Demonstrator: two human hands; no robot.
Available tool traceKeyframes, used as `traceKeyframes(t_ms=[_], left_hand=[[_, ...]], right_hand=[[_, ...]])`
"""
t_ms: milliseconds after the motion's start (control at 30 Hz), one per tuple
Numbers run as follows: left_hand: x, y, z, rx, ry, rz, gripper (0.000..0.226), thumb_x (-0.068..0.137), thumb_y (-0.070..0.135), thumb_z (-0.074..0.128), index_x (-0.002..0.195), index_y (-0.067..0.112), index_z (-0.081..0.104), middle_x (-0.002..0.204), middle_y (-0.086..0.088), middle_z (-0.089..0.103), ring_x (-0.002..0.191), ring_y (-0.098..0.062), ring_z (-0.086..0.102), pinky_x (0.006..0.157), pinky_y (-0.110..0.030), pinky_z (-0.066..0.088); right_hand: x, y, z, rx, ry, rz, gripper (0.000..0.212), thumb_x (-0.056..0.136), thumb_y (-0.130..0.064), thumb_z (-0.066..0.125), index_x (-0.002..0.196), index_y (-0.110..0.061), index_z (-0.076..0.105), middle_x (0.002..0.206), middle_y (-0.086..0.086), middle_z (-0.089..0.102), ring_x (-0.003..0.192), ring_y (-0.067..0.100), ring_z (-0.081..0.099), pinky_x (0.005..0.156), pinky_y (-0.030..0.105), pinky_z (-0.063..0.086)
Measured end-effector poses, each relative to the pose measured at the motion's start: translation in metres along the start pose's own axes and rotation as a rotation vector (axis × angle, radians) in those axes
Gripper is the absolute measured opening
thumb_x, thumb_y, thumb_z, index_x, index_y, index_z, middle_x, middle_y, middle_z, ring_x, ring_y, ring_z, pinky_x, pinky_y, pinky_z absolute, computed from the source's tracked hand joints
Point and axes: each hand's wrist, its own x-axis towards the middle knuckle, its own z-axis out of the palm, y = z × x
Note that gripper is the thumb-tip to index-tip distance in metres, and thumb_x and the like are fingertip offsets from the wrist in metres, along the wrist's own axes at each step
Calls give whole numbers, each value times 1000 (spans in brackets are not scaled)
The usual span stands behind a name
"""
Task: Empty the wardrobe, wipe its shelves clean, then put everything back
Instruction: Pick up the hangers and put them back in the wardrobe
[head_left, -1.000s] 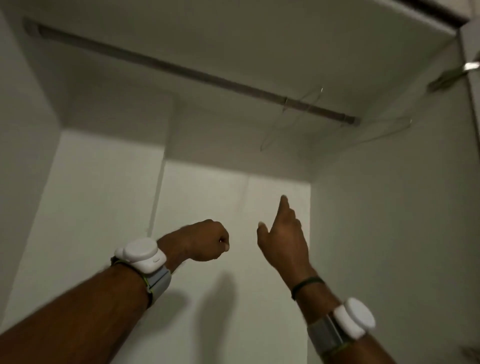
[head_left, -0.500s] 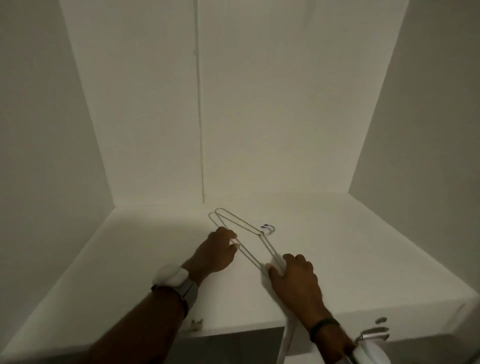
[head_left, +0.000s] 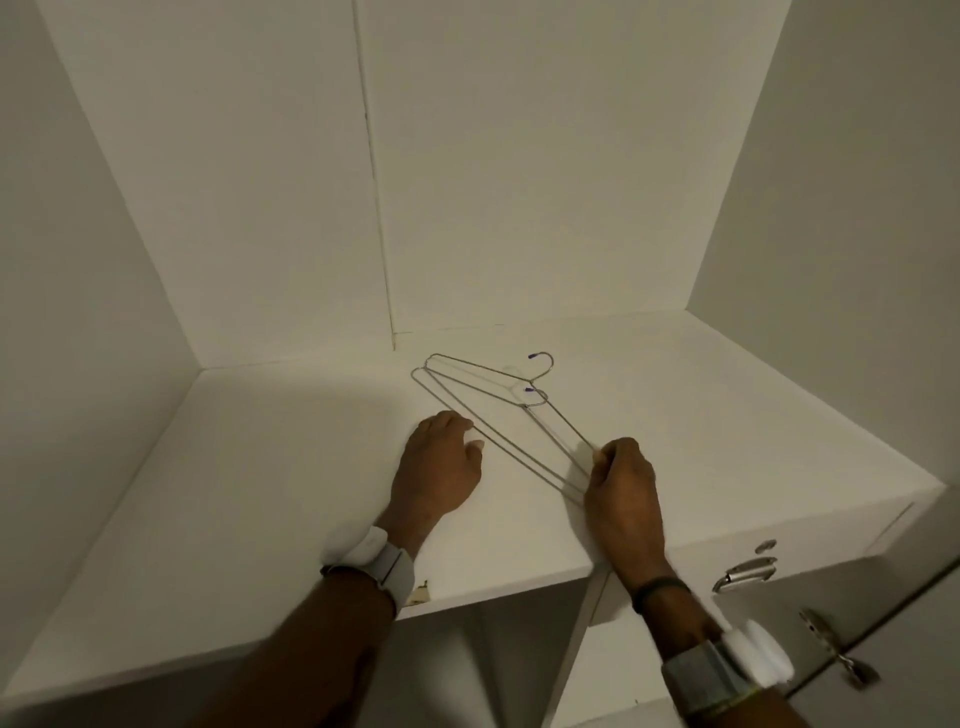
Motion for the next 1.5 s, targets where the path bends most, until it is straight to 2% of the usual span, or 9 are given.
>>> traceKeyframes(t_ms=[100,267,500,633,800,1000,1133,1333,1500], left_hand=[[1,-1,2,17,-10,-1,36,100,34,53,131,16,59,133,2,59,127,-20,49,109,-33,40],[-1,3,-2,35,-67,-35,37,100,34,52,133,16,58,135,2,57,128,-20,48,110,-33,39],[55,26,-53,105,-260,-139,28,98,27,48,109,14,70,116,-3,68,108,-22,63,93,-33,52],[116,61,-119,99,-305,-46,30,98,24,48,108,11,72,116,-3,70,106,-21,65,89,-30,52],[180,121,-223,128,-150,74,30,99,22,49,109,7,72,118,-6,70,107,-24,66,94,-33,53],[211,176,-314,115,-15,152,33,100,30,51,104,8,74,113,-5,73,102,-21,68,86,-30,54],[224,210,-369,115,52,198,29,99,28,54,110,12,75,118,-2,72,105,-19,67,95,-36,55],[219,265,-441,203,121,321,27,99,24,55,115,14,74,123,1,70,112,-16,65,98,-31,52],[213,296,-492,316,188,364,29,97,25,54,113,14,75,120,0,71,110,-20,65,97,-36,54]], right_hand=[[-1,0,-3,82,-24,54,11,107,-29,41,98,-25,46,90,-9,63,84,20,59,73,36,50],[-7,-14,-20,349,27,27,10,106,-28,48,103,-19,53,94,-14,72,83,1,68,72,18,53],[45,-75,-68,618,31,56,15,105,-19,50,112,-15,62,106,2,72,83,19,74,65,37,63],[96,-135,-110,615,-10,-96,18,103,-16,55,118,-16,66,105,-2,73,81,14,75,81,29,60],[148,-225,-168,564,-101,-373,23,105,-6,48,110,-17,67,103,6,70,93,23,72,79,26,61],[181,-305,-229,152,197,-705,22,106,-36,39,111,-30,59,93,0,72,86,26,69,72,49,60],[197,-357,-274,-107,426,-853,28,106,-34,37,109,-21,62,83,4,67,79,27,62,66,43,55],[224,-431,-334,332,609,-914,24,105,-18,48,97,-9,68,89,6,68,80,23,61,76,44,55],[247,-498,-367,480,659,-923,30,104,-35,41,84,-22,58,71,2,60,66,29,62,59,50,56]])
